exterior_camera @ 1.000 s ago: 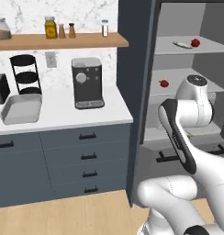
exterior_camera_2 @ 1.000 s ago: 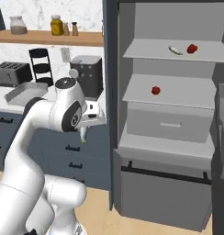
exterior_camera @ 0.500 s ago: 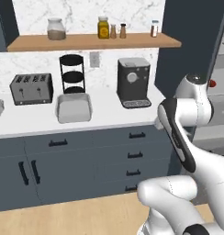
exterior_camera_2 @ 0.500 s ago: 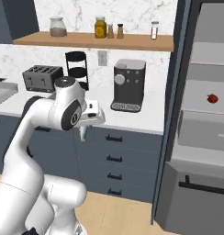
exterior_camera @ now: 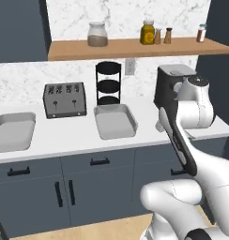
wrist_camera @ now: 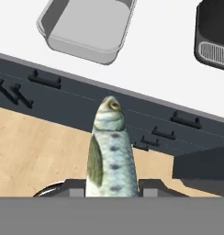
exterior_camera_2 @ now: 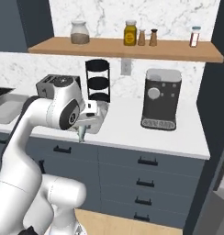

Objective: Place one bell pepper and one fish in each tupperware on the nearby counter, to pack two identical lunches.

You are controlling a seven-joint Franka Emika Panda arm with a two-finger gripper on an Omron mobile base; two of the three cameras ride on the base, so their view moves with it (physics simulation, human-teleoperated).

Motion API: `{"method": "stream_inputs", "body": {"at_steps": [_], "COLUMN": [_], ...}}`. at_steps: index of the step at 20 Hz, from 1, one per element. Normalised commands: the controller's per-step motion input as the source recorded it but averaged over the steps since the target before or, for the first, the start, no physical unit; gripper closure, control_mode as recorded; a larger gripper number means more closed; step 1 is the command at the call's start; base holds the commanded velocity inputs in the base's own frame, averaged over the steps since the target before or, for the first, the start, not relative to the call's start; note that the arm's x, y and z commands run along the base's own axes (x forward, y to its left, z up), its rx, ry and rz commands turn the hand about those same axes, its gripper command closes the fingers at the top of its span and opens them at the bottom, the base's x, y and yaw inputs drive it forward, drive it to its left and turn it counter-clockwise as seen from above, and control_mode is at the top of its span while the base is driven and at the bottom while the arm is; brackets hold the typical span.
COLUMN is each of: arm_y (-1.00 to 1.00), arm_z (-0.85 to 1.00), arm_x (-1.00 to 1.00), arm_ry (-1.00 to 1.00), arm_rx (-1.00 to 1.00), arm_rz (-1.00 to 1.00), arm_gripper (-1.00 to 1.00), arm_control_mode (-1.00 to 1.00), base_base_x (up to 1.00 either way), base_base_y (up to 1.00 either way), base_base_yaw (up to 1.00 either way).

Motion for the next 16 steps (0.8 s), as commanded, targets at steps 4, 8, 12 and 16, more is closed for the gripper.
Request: {"method": "stream_inputs", "body": {"at_steps": [4, 8, 12, 16], "arm_y": [0.0, 0.0, 0.0, 0.0], "arm_z": [0.0, 0.0, 0.0, 0.0], "arm_x": [0.0, 0.0, 0.0, 0.0], "arm_ry": [0.0, 0.0, 0.0, 0.0], "arm_rx": [0.0, 0.0, 0.0, 0.0], "arm_rz": [0.0, 0.0, 0.0, 0.0], "arm_gripper": [1.0, 1.0, 1.0, 1.0], "arm_control_mode": [1.0, 1.0, 1.0, 1.0], "base_base_x": [0.5, 0.53, 0.54, 0.67], "base_base_y": [0.38, 0.37, 0.39, 0.3], "base_base_yaw": [-0.09, -0.07, -0.06, -0.04]}}
